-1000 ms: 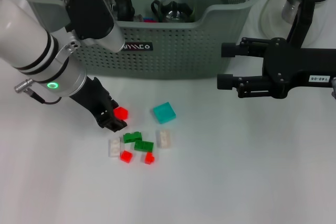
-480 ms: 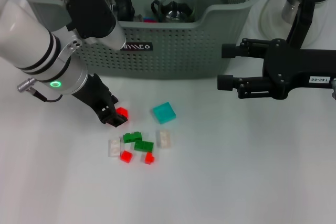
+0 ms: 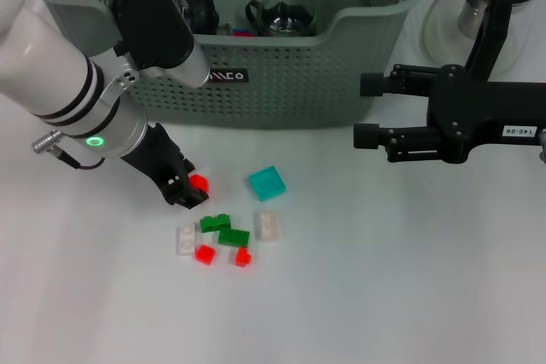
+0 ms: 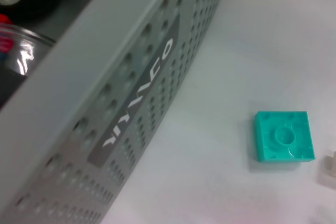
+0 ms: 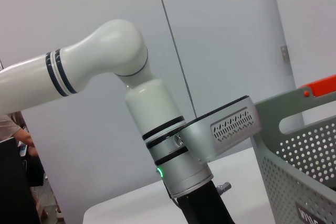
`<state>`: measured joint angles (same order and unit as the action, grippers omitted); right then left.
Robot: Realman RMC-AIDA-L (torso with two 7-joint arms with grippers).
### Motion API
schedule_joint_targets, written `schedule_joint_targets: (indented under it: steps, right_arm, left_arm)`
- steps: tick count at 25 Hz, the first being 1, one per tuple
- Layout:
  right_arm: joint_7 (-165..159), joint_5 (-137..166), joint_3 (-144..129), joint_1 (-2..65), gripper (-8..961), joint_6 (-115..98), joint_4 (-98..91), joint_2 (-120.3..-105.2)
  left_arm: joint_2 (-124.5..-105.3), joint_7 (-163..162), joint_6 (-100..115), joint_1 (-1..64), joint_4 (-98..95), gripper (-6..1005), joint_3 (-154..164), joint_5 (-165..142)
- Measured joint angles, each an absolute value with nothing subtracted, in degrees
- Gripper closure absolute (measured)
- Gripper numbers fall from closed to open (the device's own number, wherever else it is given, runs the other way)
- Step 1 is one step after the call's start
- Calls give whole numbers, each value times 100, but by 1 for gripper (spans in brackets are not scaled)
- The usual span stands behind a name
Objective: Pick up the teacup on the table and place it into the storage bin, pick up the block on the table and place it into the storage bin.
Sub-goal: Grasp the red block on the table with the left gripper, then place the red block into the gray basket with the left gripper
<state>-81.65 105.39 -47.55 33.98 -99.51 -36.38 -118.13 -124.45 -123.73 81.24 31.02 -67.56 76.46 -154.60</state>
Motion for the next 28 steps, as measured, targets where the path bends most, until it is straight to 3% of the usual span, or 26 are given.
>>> schedule_joint_targets:
  steps: [9,14,28]
  right_arm:
    - [-8159,10556,-4754,3392,103,-9950,-3639,-11822]
    - [-8159,10556,-4754,3381,103,-9949,-3638,-11817]
    - [-8165,10555,-4763,3374,102,-9949,-3639,-11823]
  left_arm:
    - [-12434,-12543,8096,3108,-6753,666,7646,-15484]
    - [-12446,-12575,8130,3101,-6791,811,7655,-15539]
    - [-12383,-11925,9199,3187,-7101,811,6241,-14675]
